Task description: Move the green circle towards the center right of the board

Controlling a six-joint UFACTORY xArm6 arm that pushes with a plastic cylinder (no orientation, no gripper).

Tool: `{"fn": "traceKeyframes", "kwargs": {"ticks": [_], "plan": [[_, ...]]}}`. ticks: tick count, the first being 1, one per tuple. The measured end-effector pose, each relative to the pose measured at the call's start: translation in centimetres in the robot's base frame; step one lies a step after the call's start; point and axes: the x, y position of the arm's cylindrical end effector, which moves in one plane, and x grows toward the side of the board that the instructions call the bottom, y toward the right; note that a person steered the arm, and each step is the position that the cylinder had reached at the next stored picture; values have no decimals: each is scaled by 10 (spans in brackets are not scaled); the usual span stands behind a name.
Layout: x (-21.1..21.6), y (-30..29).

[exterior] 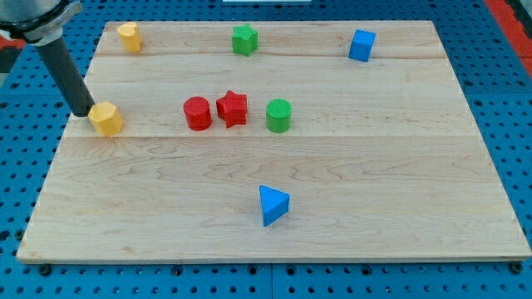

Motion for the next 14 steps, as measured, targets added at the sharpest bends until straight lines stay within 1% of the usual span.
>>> {"fn": "traceKeyframes", "kwargs": {"ticks": [1, 2, 3, 4, 5, 6, 7, 8, 9, 10, 11, 13, 14], "plan": [[13, -8], [53, -2], [83, 32], [82, 91], [50, 181], [20, 251], [9, 290], [8, 382], [-23, 338], [-44, 375], [-11, 450], [-9, 471], [-16, 501]]}}
